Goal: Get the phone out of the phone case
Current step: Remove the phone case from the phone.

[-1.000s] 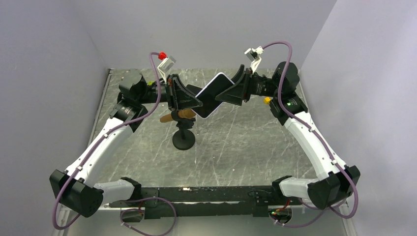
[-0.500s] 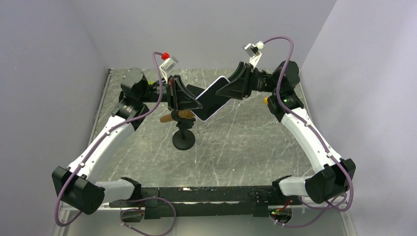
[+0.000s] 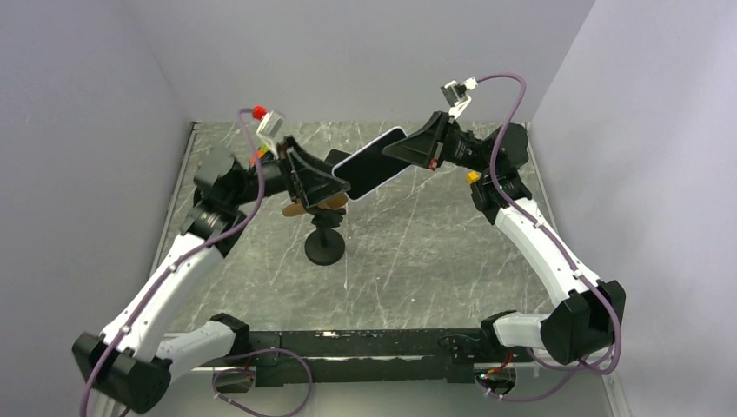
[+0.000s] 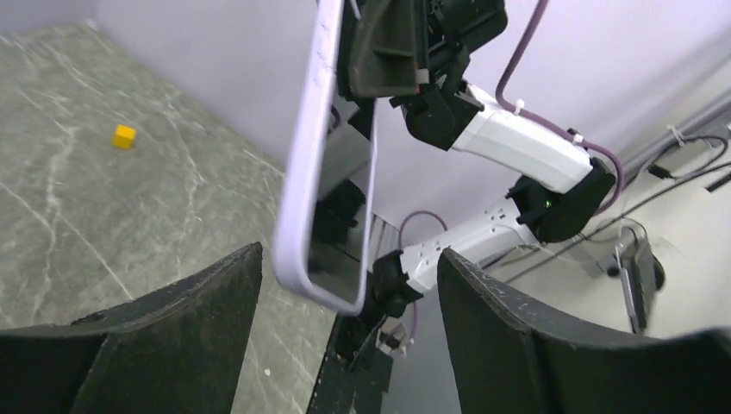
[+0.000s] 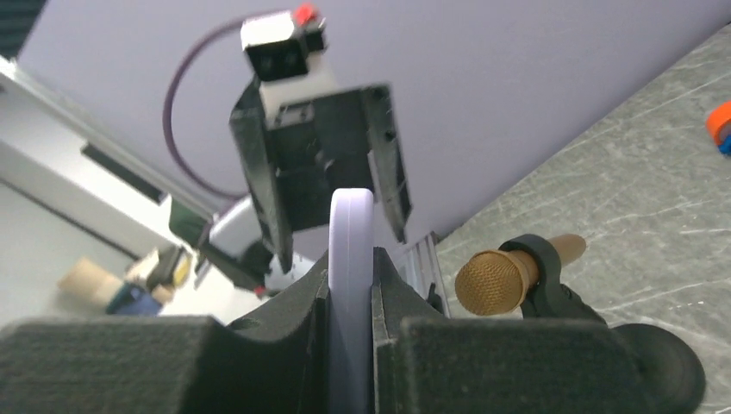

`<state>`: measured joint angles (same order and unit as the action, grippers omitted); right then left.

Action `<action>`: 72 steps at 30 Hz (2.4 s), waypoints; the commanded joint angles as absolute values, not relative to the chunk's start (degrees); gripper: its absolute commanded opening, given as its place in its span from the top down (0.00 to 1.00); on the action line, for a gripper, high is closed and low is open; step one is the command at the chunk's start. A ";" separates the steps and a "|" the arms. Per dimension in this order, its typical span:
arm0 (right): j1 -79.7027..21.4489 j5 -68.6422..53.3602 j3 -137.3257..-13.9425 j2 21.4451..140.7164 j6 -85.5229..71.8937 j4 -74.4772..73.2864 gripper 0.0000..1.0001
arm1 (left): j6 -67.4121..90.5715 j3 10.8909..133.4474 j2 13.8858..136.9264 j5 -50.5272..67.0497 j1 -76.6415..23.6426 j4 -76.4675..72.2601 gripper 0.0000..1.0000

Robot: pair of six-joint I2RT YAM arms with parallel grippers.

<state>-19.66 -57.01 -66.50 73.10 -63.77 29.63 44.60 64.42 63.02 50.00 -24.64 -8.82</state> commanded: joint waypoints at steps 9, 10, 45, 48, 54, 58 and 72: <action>-15.99 -44.62 -64.42 75.19 -82.42 51.73 1.00 | 48.65 59.12 57.20 41.60 -24.68 -17.35 0.41; -15.98 -44.60 -64.52 75.07 -82.24 51.20 1.00 | 48.97 59.05 57.57 41.82 -24.63 -17.81 0.41; -17.36 -47.64 -65.23 76.77 -88.39 52.92 1.00 | 51.50 62.63 69.24 55.32 -26.98 -43.10 1.00; -18.40 -50.65 -64.60 77.99 -96.87 59.24 1.00 | 43.70 62.95 68.70 61.60 -26.43 -45.90 1.00; -21.40 -51.31 -62.96 78.70 -109.90 71.36 1.00 | 35.09 61.41 68.23 63.11 -24.77 -48.07 1.00; -24.03 -49.70 -63.38 80.42 -116.39 78.96 1.00 | 37.47 63.47 71.53 63.18 -24.23 -49.61 1.00; -27.33 -48.09 -65.53 82.64 -121.67 83.66 1.00 | 24.39 67.05 72.19 66.22 -23.55 -38.03 1.00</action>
